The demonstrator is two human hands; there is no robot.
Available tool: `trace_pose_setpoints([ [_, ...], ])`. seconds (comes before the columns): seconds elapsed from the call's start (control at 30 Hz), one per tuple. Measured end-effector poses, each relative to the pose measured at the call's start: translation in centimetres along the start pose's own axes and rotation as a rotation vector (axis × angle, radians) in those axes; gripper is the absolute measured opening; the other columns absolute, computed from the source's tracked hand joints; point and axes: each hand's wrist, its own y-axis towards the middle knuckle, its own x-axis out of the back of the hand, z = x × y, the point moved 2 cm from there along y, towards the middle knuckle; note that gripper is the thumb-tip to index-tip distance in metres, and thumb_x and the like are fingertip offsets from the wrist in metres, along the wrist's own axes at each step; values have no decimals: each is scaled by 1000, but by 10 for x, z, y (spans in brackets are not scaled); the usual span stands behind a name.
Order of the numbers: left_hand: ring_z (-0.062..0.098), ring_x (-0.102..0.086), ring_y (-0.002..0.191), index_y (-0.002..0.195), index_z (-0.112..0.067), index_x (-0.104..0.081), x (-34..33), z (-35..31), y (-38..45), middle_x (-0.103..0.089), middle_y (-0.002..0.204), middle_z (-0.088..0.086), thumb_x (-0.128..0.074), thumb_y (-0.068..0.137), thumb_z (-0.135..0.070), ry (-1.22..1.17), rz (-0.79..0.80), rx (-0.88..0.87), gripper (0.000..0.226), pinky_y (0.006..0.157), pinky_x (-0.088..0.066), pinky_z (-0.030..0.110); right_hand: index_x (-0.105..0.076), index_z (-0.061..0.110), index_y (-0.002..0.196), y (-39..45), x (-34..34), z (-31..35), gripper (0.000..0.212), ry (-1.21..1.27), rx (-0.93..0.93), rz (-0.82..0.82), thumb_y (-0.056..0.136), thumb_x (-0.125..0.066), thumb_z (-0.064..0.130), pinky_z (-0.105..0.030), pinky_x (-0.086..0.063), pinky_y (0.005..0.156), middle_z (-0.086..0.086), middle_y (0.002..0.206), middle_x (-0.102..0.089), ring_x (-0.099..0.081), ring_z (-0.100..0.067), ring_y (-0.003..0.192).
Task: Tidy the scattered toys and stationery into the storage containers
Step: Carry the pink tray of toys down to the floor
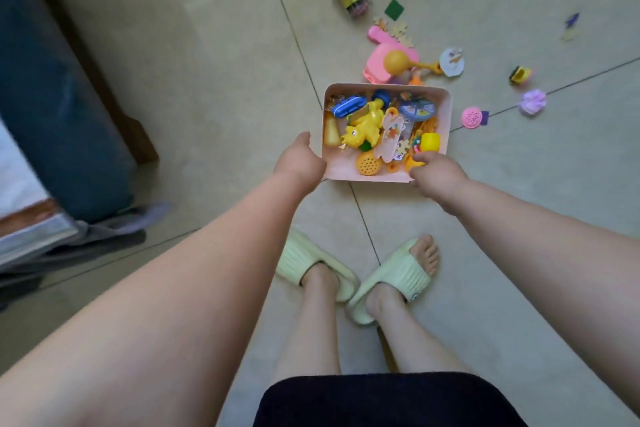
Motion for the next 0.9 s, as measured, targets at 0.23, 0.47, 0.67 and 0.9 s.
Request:
trace_pose_setpoints([
  [0.23,29,-44,133,155,-19,-9,65,-19,-57,-41,149,12,-49,95,-19,173,34,-72,71,105,-38,33,-47,18,140,-67,-13,110,49,-330,263,18,92,-53,24,-31,-40,98,-11,140,-52,-48,-31,127],
  [0.47,30,-40,136,154,-22,-8,88,-42,-77,-37,152,11,-47,95,-22,211,10,-116,70,108,-37,37,-50,25,138,-96,-31,169,56,-671,555,16,83,-57,36,-38,-43,101,-7,135,-55,-48,-32,126],
  [0.67,34,-36,137,153,-19,-13,39,-45,-102,-35,150,15,-48,95,-23,94,-86,-3,68,110,-35,43,-46,27,139,-101,8,150,55,-1132,800,8,86,-54,34,-47,-20,114,-5,140,-46,-29,-29,138],
  [0.9,37,-41,130,149,-17,-25,-46,-72,-149,-40,143,18,-46,94,-19,-52,-231,63,59,107,-35,38,-44,27,140,-123,73,94,54,-1352,946,40,89,-50,43,-51,-5,118,-5,152,-33,-14,-29,146],
])
